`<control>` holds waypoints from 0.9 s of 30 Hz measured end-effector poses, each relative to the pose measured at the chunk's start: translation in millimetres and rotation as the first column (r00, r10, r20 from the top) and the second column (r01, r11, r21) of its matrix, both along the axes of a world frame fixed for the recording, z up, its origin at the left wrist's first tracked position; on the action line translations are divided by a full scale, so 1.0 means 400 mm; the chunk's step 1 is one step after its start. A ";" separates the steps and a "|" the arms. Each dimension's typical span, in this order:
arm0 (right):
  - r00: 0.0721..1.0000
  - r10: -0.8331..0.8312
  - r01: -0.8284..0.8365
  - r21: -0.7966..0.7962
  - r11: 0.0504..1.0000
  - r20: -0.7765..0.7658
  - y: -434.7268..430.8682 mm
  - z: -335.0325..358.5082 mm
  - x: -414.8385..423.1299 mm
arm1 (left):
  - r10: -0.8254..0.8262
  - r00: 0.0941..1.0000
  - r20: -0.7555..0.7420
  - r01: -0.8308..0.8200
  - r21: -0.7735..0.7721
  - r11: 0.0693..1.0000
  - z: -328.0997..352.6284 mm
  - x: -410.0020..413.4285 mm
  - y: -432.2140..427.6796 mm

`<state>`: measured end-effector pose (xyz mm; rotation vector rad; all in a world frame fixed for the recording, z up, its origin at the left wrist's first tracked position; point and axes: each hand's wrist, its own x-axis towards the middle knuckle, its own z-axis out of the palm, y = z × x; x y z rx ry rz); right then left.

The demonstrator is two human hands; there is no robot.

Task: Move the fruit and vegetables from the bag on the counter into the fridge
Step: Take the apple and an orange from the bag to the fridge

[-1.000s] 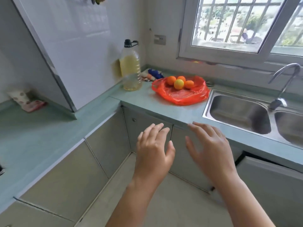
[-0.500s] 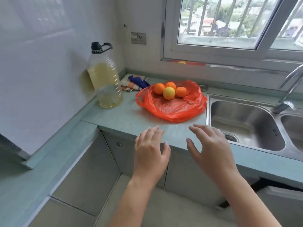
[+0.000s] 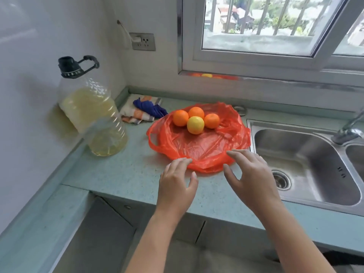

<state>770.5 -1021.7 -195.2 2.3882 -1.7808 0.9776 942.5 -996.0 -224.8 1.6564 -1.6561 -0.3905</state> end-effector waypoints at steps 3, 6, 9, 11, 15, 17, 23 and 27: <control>1.000 0.006 -0.006 0.025 1.000 0.015 -0.104 -0.028 -0.008 | 0.009 1.000 -0.010 -0.009 0.013 1.000 -0.009 -0.010 -0.102; 0.999 0.014 -0.017 0.067 0.998 0.040 -0.218 -0.047 -0.022 | 0.027 0.999 0.029 -0.027 0.015 1.000 -0.014 -0.034 -0.214; 0.998 0.047 -0.052 0.110 0.993 0.046 -0.335 -0.071 -0.042 | 0.054 0.996 0.064 -0.057 0.031 0.998 -0.032 -0.056 -0.331; 0.997 0.058 -0.065 0.141 0.988 0.050 -0.409 -0.094 -0.052 | 0.061 0.995 0.073 -0.066 0.062 0.996 -0.049 -0.064 -0.404; 0.995 0.072 -0.086 0.216 0.973 0.069 -0.545 -0.154 -0.061 | 0.086 0.993 0.080 -0.096 0.132 0.987 -0.092 -0.064 -0.523; 0.994 0.094 -0.107 0.276 0.955 0.061 -0.612 -0.189 -0.067 | 0.112 0.991 0.079 -0.123 0.157 0.980 -0.115 -0.062 -0.576; 0.992 0.090 -0.118 0.399 0.909 0.087 -0.771 -0.263 -0.081 | 0.152 0.984 0.090 -0.168 0.216 0.962 -0.164 -0.072 -0.706; 0.987 0.082 -0.137 0.451 0.882 0.140 -0.842 -0.305 -0.077 | 0.188 0.977 0.102 -0.208 0.243 0.947 -0.191 -0.086 -0.771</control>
